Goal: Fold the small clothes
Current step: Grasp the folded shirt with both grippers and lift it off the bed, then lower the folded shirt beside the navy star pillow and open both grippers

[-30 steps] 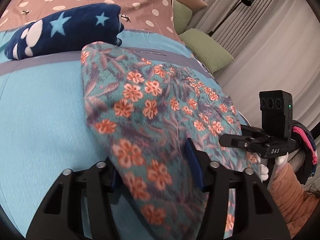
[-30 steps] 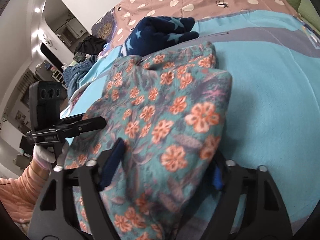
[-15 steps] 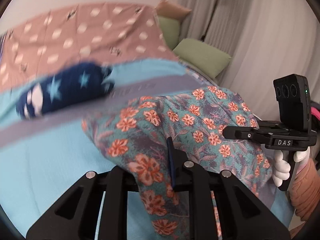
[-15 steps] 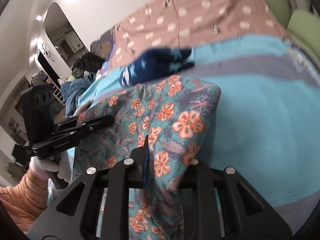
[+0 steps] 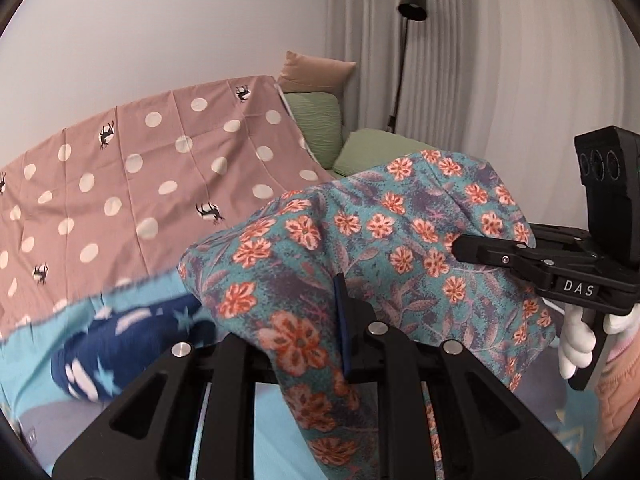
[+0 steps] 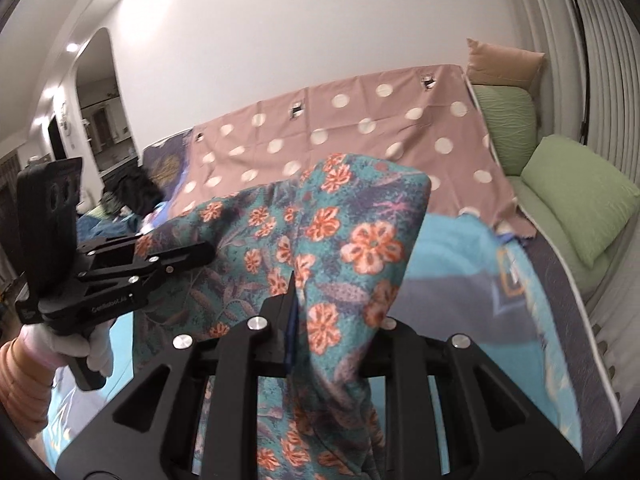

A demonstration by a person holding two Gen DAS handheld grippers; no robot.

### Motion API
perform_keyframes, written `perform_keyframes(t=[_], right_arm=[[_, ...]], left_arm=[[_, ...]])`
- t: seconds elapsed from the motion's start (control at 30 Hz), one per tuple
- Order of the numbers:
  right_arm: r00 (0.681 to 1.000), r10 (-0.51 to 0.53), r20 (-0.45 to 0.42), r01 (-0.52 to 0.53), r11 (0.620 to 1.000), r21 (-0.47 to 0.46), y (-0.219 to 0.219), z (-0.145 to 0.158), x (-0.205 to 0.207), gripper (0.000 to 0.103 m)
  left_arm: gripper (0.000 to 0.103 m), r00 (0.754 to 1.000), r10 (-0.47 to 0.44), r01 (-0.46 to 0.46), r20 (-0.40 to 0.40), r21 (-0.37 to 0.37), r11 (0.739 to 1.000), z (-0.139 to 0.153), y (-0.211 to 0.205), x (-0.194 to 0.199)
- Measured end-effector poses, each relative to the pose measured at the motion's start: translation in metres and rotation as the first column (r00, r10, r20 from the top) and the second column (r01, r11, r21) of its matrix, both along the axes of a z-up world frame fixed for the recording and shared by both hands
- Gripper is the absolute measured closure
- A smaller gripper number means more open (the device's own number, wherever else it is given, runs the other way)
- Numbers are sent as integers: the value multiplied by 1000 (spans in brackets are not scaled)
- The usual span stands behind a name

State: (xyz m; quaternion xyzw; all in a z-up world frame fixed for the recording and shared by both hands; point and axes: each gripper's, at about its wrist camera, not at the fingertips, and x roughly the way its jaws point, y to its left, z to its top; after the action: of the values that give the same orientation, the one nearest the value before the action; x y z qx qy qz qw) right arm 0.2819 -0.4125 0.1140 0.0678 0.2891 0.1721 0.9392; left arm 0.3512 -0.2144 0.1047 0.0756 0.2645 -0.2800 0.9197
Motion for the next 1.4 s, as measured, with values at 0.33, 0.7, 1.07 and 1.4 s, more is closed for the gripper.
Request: perform_keyframes(t=[0.33,0.7,1.07,1.4], right_arm=[[956,-224,-188,221,975,-39,-25,-115,152,44],[883,-250,-397,337,927,166,-69,-227,123,55],[904,-303,-302,276,952,-130,-29,-202,49,55],[947,-280,-158,257,954,-153,17,-144,-95,38]], left_arm=[[43,948,300,-272,-107,219,937,-124,-12,127],[42,928,266,-204,-261,243,948,-197,11,103],[41,960,200,-157,-195,215,964,-179,10,40],[12,992,114,-107,-53,123,987,-127,35,-88]])
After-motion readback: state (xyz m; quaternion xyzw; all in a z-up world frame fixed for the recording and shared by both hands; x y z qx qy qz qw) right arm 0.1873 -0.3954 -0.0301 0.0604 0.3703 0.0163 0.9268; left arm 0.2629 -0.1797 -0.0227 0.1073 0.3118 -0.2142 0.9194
